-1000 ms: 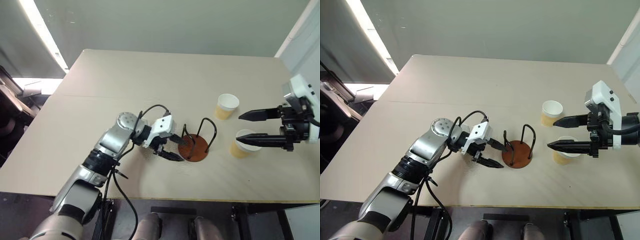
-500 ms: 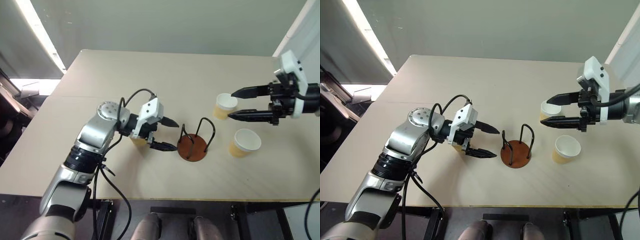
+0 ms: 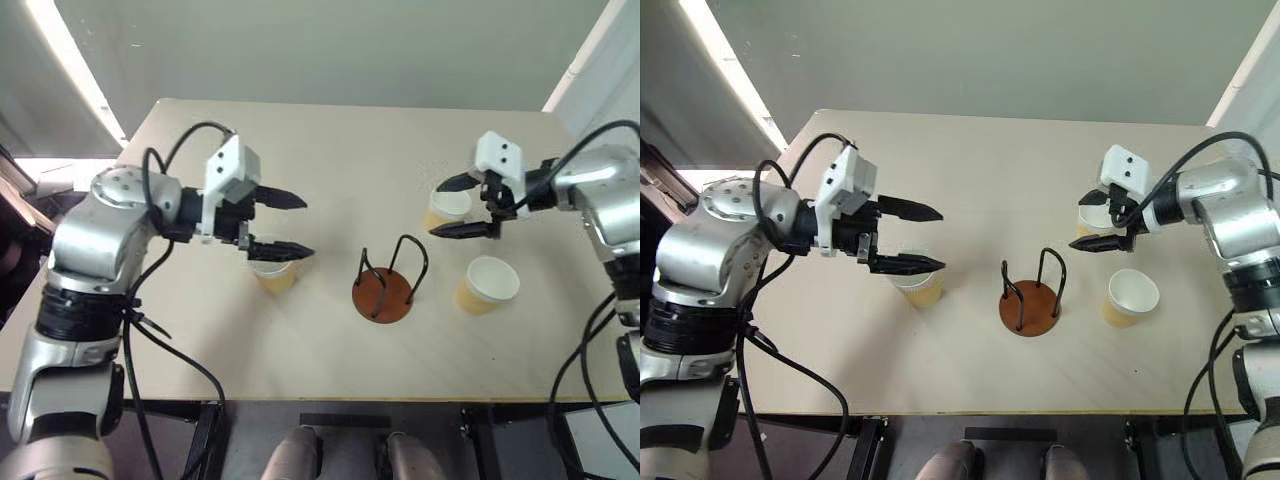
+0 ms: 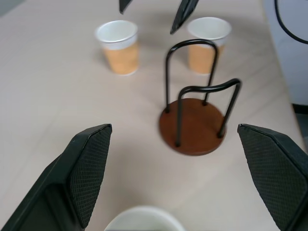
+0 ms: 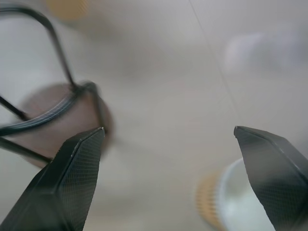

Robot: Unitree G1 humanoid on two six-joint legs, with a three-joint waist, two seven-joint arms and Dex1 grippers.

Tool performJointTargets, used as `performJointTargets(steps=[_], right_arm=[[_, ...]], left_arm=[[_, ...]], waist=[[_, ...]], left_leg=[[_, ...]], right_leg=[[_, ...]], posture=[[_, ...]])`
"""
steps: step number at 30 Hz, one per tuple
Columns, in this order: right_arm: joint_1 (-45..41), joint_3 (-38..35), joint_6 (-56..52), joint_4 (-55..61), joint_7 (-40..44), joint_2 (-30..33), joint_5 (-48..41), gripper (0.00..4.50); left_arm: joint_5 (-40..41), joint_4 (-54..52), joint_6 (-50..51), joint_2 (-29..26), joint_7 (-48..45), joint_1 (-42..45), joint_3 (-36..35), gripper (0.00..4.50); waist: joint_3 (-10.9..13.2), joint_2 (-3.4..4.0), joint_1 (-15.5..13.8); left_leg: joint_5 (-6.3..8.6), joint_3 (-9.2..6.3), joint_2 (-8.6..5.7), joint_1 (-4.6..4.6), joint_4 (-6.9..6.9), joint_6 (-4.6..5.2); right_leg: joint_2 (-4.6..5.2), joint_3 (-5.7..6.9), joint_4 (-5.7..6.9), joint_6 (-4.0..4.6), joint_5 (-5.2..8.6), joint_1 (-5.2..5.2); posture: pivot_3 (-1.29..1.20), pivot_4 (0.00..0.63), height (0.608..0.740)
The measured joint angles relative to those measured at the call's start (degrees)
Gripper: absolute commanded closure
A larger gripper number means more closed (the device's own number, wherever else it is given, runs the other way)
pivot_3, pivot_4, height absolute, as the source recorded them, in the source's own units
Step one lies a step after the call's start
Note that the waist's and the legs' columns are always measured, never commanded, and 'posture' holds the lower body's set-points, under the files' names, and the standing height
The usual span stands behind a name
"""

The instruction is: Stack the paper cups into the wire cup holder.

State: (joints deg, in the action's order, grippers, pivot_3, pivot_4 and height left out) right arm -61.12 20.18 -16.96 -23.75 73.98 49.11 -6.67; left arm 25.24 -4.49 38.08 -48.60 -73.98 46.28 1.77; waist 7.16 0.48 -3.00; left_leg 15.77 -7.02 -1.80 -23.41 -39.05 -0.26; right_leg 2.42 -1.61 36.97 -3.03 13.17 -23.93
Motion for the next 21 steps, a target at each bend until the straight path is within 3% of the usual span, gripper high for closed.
performJointTargets(steps=[13,16,21], right_arm=[[-8.98,3.84,19.02,-29.15,0.77,-6.67,17.93,0.02],[-10.10,3.84,20.71,-32.13,0.77,-8.25,19.63,0.85],[-11.64,3.40,21.31,-34.01,1.67,-10.17,20.18,2.74]], left_arm=[[1.72,-1.60,1.10,-1.11,1.91,-0.57,-0.81,0.00],[1.89,-1.63,1.10,-1.14,2.11,-0.57,-0.79,0.00],[1.83,-1.54,1.00,-1.14,2.17,-0.57,-0.71,0.00]], waist=[[0.00,0.00,-0.25],[0.00,0.01,-0.21],[0.01,0.01,-0.22]], left_leg=[[0.01,-0.01,-0.01,-0.06,0.12,-0.05],[0.02,0.00,-0.01,-0.06,0.13,-0.06],[0.02,0.00,-0.01,-0.06,0.14,-0.08]], right_leg=[[0.01,0.02,-0.01,0.03,0.01,-0.05],[0.01,0.02,-0.01,0.03,0.01,-0.05],[0.01,0.02,-0.02,0.04,0.01,-0.05]], posture=[[0.00,0.150,0.740],[0.00,0.150,0.740],[0.00,0.150,0.740]])
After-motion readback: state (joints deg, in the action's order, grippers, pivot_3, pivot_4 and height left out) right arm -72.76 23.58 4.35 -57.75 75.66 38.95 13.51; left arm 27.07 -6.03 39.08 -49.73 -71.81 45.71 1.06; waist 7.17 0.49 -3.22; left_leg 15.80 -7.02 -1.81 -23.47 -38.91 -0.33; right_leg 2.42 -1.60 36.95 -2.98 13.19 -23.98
